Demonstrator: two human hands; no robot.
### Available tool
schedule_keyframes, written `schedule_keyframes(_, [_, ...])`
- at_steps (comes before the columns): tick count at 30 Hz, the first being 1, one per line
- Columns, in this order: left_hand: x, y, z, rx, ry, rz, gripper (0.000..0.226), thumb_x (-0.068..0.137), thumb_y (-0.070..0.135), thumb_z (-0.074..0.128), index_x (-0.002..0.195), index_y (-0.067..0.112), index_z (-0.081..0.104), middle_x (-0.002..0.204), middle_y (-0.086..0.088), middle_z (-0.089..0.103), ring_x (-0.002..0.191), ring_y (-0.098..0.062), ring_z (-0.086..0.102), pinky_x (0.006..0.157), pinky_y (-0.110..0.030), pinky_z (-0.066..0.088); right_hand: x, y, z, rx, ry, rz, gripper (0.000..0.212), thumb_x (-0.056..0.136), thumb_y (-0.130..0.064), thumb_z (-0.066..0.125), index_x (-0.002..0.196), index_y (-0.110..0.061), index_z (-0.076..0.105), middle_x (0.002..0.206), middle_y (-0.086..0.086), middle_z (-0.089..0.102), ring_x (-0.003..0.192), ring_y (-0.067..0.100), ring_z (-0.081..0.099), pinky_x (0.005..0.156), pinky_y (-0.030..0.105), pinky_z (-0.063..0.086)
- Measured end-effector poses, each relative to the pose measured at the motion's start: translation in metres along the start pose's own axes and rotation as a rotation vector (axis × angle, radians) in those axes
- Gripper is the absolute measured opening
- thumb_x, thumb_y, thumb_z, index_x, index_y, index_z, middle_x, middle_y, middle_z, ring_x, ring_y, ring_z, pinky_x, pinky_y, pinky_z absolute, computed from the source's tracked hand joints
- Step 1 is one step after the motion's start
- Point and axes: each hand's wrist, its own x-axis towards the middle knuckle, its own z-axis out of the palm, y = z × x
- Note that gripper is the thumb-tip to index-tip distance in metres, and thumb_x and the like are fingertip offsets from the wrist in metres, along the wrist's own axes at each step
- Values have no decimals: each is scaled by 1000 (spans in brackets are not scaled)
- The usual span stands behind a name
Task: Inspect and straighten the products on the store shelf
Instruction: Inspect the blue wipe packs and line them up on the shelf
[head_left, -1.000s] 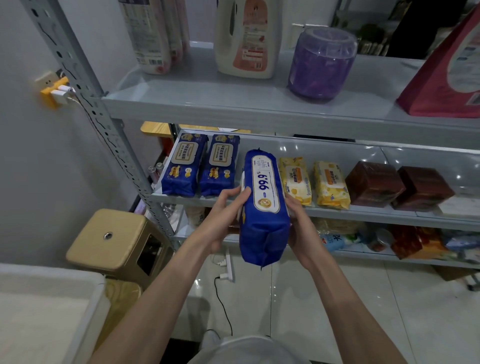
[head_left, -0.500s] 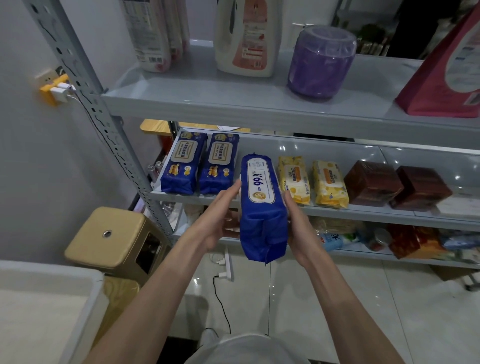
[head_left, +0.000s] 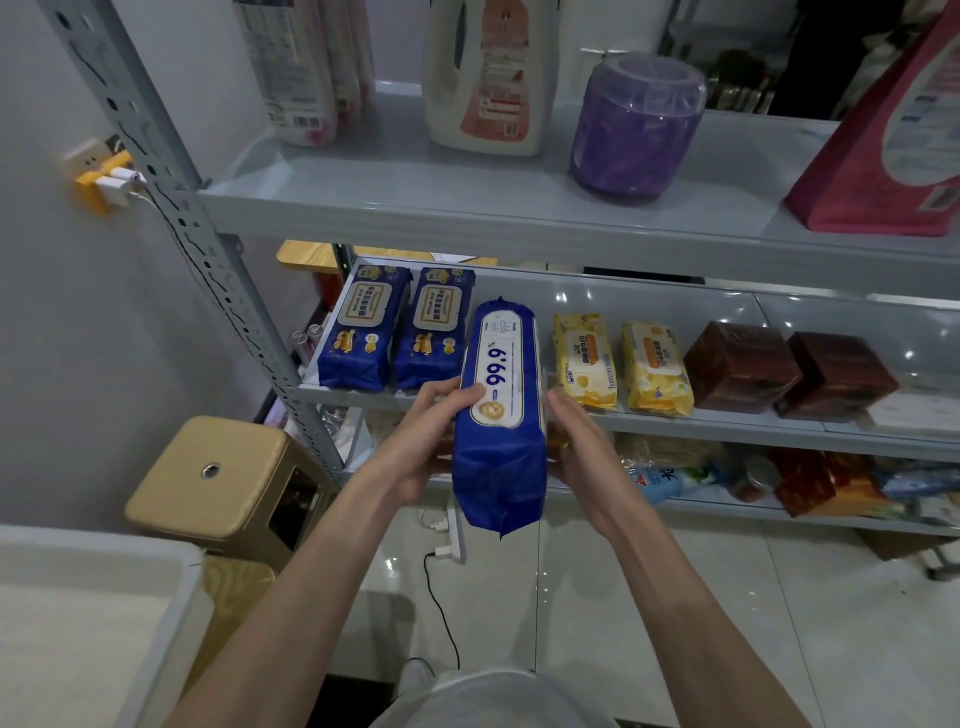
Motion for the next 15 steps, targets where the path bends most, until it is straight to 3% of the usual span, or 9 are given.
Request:
schedule_keyframes(2, [-4, 2, -1, 53, -7, 33, 54, 88, 35, 76, 133, 34, 47, 119, -6, 71, 102, -25, 73, 80, -42, 60, -1, -1, 0, 1, 4, 20, 96, 67, -83, 73, 143, -29, 53, 126, 4, 73, 111, 23, 73, 99, 49, 57])
schedule_keyframes(6, [-8, -2, -1, 168, -44, 71, 65, 87, 17, 77, 140, 32, 43, 114, -6, 73, 98, -21, 75, 78, -37, 60, -5, -5, 2, -62, 23, 17, 62, 82, -59, 73, 129, -20, 61, 108, -2, 79, 99, 19, 77, 93, 43, 60])
schedule_keyframes(10, [-9, -2, 2, 181, -38, 41, 63, 87, 33, 78, 142, 32, 46, 114, -2, 74, 102, -18, 73, 90, -44, 58, -10, 0, 0, -64, 9, -4, 40, 91, -42, 72, 125, -21, 64, 109, -2, 79, 100, 20, 77, 95, 45, 59])
schedule_keyframes(12, [-10, 1, 2, 235, -39, 38, 62, 89, 44, 74, 143, 35, 45, 113, 1, 73, 102, -14, 71, 83, -39, 56, -12, 1, -2, -66, 12, -16, 40, 91, -37, 74, 127, -22, 63, 112, -2, 78, 103, 19, 76, 96, 44, 59])
schedule_keyframes(15, [-12, 3, 3, 298, -79, 66, 60, 97, 32, 66, 149, 42, 37, 111, 10, 68, 97, -5, 68, 69, -27, 52, -13, 1, -4, -137, 7, -34, 43, 90, -32, 76, 130, -26, 62, 119, -3, 75, 107, 14, 73, 89, 36, 59])
